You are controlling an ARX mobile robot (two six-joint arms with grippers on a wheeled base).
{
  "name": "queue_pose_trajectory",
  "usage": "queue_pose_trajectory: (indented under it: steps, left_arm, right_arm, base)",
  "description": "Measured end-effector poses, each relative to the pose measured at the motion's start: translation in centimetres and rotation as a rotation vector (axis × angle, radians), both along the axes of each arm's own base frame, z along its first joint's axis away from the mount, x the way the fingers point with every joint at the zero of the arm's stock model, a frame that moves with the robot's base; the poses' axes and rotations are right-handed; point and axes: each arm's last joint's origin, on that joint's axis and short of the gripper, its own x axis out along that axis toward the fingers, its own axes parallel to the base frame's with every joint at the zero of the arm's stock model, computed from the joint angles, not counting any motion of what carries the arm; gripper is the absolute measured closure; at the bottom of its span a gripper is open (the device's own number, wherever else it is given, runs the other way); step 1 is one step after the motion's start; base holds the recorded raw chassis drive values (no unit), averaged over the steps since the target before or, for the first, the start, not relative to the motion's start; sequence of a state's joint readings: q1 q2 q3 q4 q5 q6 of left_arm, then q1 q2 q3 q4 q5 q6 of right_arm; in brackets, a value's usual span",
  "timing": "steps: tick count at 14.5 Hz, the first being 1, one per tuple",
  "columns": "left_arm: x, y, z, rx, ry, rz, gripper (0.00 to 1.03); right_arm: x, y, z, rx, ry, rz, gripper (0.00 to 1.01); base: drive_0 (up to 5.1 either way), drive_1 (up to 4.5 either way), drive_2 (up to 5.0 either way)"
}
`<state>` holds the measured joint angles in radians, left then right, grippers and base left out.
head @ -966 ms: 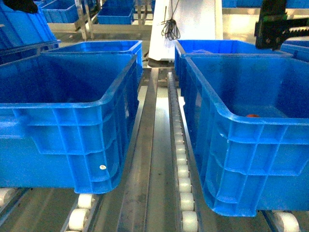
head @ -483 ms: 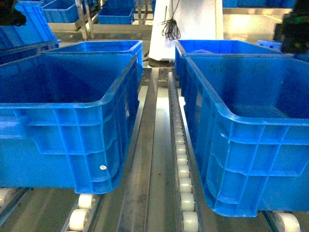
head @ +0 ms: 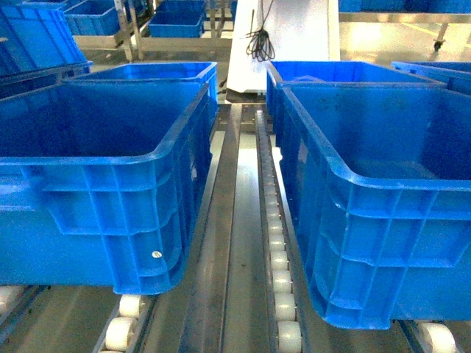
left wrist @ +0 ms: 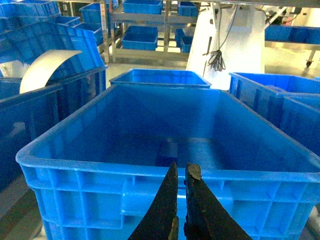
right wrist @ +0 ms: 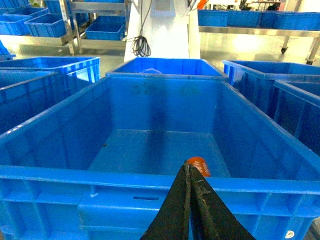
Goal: Sort blue parts and orange caps into right shelf containers
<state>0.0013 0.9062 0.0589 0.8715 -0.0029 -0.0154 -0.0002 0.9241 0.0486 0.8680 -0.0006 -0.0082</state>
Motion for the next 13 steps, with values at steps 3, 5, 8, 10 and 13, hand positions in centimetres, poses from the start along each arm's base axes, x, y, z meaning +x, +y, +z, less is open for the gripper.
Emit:
queue_pose_trajectory:
  steps: [3,5,8,10,13]
  left_arm:
    - [-1.1,0.0,-1.1,0.0,0.063,0.0,1.01]
    - [-1.8,0.0,-0.5,0.0,0.029,0.0,1.01]
    - [-2.6,0.0,-0.3,0.001,0.026,0.0,1.01]
    - [-3.0,0.0,-0.2,0.001,0.02,0.0,1.01]
    - [-3.6,0.0,0.0,0.001,0.017,0.0,1.01]
  right_arm:
    - [-1.2,0.0,-0.2,0.0,0.014,0.0,0.98]
    - [-1.8,0.0,0.0,0.0,0.002,0.0,0.98]
    - [-2.7,0.0,0.4,0.0,-0.008,0.0,0.98]
    - [-3.1,0.0,0.5,0.0,-0.013,0.0,0.98]
    - [-3.6,0.0,0.6,0.0,-0.018,0.0,0.98]
  base:
    - [0.0,0.0,0.0]
    - [0.0,0.0,0.0]
    - [0.0,0.0,0.0]
    - [0.0,0.0,0.0]
    - [0.0,0.0,0.0]
